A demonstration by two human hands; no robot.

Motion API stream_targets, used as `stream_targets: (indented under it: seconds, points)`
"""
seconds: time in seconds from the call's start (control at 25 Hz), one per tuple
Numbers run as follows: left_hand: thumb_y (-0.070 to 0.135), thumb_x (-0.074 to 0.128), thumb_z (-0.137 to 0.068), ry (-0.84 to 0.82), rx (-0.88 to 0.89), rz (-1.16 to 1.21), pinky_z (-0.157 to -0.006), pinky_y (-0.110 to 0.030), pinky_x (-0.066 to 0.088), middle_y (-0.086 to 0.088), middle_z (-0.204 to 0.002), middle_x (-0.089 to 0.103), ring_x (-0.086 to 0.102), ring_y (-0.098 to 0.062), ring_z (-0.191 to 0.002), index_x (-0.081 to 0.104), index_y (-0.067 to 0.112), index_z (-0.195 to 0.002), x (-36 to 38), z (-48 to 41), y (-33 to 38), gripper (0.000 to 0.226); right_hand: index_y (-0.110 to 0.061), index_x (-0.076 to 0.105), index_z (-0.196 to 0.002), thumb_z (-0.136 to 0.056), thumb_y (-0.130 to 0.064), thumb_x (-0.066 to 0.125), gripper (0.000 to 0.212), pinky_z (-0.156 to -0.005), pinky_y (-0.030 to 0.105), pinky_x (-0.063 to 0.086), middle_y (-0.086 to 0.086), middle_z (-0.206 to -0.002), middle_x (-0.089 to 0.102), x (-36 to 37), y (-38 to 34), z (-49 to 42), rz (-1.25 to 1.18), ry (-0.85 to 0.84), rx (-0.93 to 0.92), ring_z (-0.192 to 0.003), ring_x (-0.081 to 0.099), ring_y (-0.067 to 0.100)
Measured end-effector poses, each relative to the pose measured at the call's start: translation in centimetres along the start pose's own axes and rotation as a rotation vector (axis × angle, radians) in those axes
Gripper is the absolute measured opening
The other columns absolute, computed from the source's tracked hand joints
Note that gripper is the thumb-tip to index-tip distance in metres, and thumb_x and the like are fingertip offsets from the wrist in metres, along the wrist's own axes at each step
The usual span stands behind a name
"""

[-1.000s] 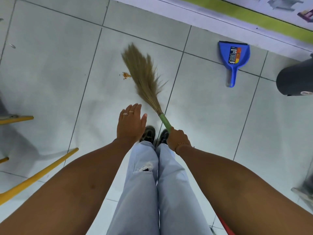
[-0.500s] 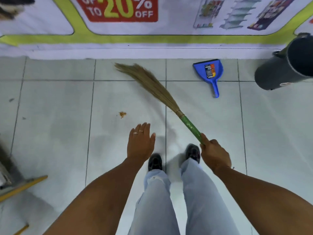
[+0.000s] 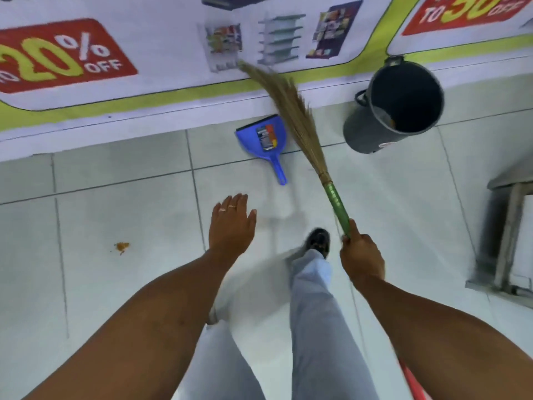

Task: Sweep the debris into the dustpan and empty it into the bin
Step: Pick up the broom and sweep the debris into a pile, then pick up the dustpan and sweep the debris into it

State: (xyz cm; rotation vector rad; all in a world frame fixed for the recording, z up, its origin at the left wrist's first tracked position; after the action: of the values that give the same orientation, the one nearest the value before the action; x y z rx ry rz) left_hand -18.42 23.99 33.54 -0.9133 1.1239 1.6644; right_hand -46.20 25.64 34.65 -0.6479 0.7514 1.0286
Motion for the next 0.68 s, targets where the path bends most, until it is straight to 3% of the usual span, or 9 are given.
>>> stream_targets:
  seconds: [0.28, 0.44, 0.56, 0.68]
  points:
    - [0.033, 0.036, -0.09, -0.035, -0.038, 0.067, -0.097, -0.048, 0.044, -0.025, -0.114, 0.065, 0.058, -0.039, -0.111, 0.054, -0.002, -0.12, 5.4, -12.3, 12.8, 0.05, -0.026, 0.023, -0.148, -0.101, -0.03, 0.031, 0.048, -0.087, 0.043, 0.046, 0.018, -0.122, 0.055, -2.1, 4.2, -13.3, -0.026, -0.119, 0.025, -0.107, 0.056, 0.037]
    - [0.026, 0.045, -0.094, -0.092, -0.049, 0.061, -0.105, -0.046, 0.036, -0.02, -0.125, 0.059, 0.05, -0.037, -0.12, 0.046, 0.002, -0.128, 10.7, -17.1, 14.2, 0.042, -0.025, 0.027, -0.146, -0.1, -0.029, 0.032, 0.046, -0.082, 0.042, 0.048, 0.016, -0.117, 0.058, 0.6, 6.1, -19.0, -0.045, -0.153, 0.034, -0.102, 0.059, 0.035]
    - [0.027, 0.044, -0.094, -0.153, -0.061, 0.025, -0.106, -0.046, 0.036, -0.017, -0.128, 0.057, 0.047, -0.035, -0.123, 0.045, 0.003, -0.128, 16.4, -21.0, 13.2, 0.041, -0.023, 0.031, -0.144, -0.099, -0.033, 0.034, 0.046, -0.084, 0.041, 0.047, 0.015, -0.117, 0.059, 5.3, 9.2, -22.7, -0.09, -0.211, 0.145, -0.104, 0.059, 0.035]
    - [0.029, 0.043, -0.093, -0.217, -0.141, -0.002, -0.105, -0.046, 0.037, -0.018, -0.129, 0.055, 0.045, -0.036, -0.125, 0.044, 0.003, -0.126, 21.8, -24.9, 10.6, 0.042, -0.012, 0.052, -0.125, -0.095, -0.037, 0.042, 0.04, -0.075, 0.035, 0.043, 0.014, -0.109, 0.065, 10.1, 12.8, -25.0, -0.089, -0.267, 0.27, -0.099, 0.06, 0.034]
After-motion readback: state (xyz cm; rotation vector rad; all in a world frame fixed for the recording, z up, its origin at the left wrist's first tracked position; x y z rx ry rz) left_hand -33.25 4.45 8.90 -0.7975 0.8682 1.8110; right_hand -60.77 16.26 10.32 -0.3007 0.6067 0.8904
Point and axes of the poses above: each hand's wrist, its own z-axis away from the middle knuckle, its own x-axis out of the palm, y = z × x, the point moved 8 cm from there along -z, towards the middle knuckle
